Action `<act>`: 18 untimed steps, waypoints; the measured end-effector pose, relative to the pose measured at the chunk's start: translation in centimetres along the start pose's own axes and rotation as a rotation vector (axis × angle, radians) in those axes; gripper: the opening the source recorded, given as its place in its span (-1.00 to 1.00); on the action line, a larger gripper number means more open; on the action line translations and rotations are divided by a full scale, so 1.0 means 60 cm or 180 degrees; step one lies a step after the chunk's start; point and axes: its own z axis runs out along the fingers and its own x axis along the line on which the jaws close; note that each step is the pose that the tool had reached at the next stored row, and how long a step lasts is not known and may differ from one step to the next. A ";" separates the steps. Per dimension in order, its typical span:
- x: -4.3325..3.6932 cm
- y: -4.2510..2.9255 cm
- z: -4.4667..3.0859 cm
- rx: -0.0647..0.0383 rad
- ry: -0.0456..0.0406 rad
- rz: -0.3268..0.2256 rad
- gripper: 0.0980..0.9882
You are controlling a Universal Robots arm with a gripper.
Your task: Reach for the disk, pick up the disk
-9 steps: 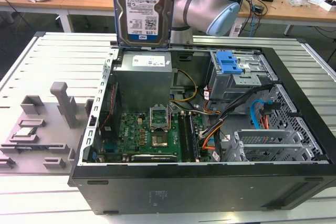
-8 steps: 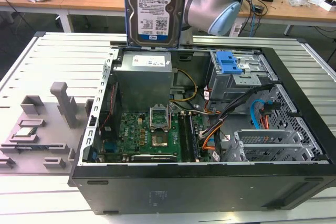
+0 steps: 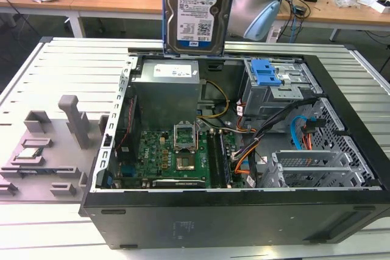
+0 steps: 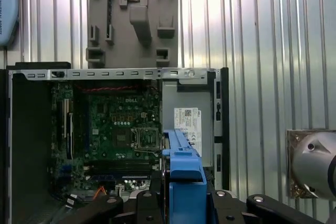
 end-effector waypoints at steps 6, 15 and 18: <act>-0.001 -0.036 -0.001 0.0000 0.0000 0.0001 -0.39; -0.003 -0.068 -0.003 0.0000 0.0000 0.0001 -0.39; -0.002 -0.068 -0.003 0.0000 0.0000 0.0000 -0.39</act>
